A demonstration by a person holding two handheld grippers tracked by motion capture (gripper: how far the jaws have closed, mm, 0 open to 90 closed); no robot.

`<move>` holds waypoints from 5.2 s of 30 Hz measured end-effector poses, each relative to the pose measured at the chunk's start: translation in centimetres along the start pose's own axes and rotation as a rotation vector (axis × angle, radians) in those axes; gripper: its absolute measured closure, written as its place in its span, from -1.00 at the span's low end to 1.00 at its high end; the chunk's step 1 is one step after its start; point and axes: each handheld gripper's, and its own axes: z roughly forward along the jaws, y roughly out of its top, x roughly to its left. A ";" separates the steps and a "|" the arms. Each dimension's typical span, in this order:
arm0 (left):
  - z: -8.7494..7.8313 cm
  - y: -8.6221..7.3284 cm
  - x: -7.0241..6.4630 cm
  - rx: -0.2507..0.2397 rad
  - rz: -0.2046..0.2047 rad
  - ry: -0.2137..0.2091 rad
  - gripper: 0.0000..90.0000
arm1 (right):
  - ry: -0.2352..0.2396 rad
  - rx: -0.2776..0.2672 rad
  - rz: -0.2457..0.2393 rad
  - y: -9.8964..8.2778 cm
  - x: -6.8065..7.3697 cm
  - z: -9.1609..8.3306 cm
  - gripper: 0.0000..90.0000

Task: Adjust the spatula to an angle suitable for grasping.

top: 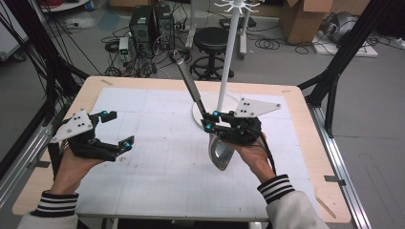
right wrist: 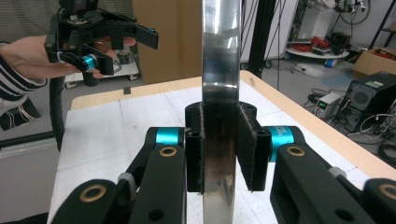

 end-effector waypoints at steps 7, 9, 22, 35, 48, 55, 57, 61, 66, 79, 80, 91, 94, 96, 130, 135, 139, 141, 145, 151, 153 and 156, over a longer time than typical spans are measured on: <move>0.5 1.2 -0.4 -0.002 0.019 -0.017 -0.96 | 0.005 -0.013 0.001 0.1 0.3 0.2 0.65; 0.6 1.6 -0.5 -0.009 0.015 -0.024 -0.96 | 0.000 -0.021 0.007 0.1 0.4 0.3 0.65; 3.2 5.6 -2.2 -0.045 0.031 -0.094 -0.96 | -0.020 -0.040 0.024 -0.3 1.0 1.4 0.65; 5.8 9.1 -4.0 -0.086 0.037 -0.128 -0.93 | -0.024 -0.057 0.031 -0.3 1.6 2.0 0.65; 7.4 11.3 -4.9 -0.112 0.007 -0.170 -0.79 | -0.044 -0.077 0.031 -0.4 2.2 2.7 0.65; 7.8 11.7 -5.1 -0.149 -0.014 -0.162 -0.43 | -0.052 -0.081 0.038 -0.4 2.4 2.8 0.65; 7.8 11.8 -5.1 -0.151 -0.019 -0.158 -0.35 | -0.056 -0.082 0.033 -0.4 2.4 2.9 0.65; 8.0 11.9 -5.2 -0.145 -0.038 -0.149 -0.22 | -0.058 -0.083 0.030 -0.4 2.5 3.1 0.65; 8.3 12.0 -5.3 -0.132 -0.051 -0.132 -0.07 | -0.065 -0.087 0.030 -0.4 2.7 3.2 0.65; 8.4 12.0 -5.5 -0.129 -0.043 -0.095 0.47 | -0.079 -0.090 0.021 -0.4 2.9 3.5 0.65; 8.4 12.0 -5.6 -0.128 -0.044 -0.096 0.49 | -0.081 -0.089 0.024 -0.4 2.9 3.5 0.65; 8.7 12.1 -6.0 -0.115 -0.052 -0.071 0.53 | -0.113 -0.077 0.020 -0.4 3.0 3.6 0.65; 8.8 12.2 -6.1 -0.114 -0.083 -0.081 0.56 | -0.124 -0.078 0.015 -0.4 3.1 3.7 0.65; 8.8 12.3 -6.1 -0.110 -0.099 -0.088 0.59 | -0.132 -0.078 0.013 -0.4 3.2 3.8 0.65; 7.8 13.1 -5.9 -0.144 -0.103 -0.140 0.67 | -0.066 -0.109 0.041 -0.2 2.7 3.7 0.13; 7.5 13.2 -5.6 -0.141 -0.091 -0.158 0.67 | -0.020 -0.056 0.071 -0.1 2.3 3.5 -0.42; 7.3 13.1 -5.3 -0.136 -0.078 -0.178 0.67 | 0.000 -0.034 0.071 0.2 2.0 3.3 -0.67; 7.2 13.1 -5.2 -0.131 -0.065 -0.191 0.67 | 0.020 -0.033 0.057 0.4 1.9 3.0 -0.68; 7.1 13.0 -5.0 -0.123 -0.043 -0.219 0.67 | 0.074 -0.048 0.050 0.8 1.5 2.3 -0.69; 7.2 12.9 -4.7 -0.110 -0.028 -0.264 0.67 | 0.124 -0.060 0.067 1.6 0.9 1.2 -0.67; 7.2 12.9 -4.6 -0.107 -0.027 -0.282 0.67 | 0.135 -0.055 0.071 1.9 0.7 1.0 -0.66; 7.3 12.8 -4.5 -0.104 -0.023 -0.316 0.67 | 0.138 -0.075 0.074 2.4 0.4 0.4 -0.66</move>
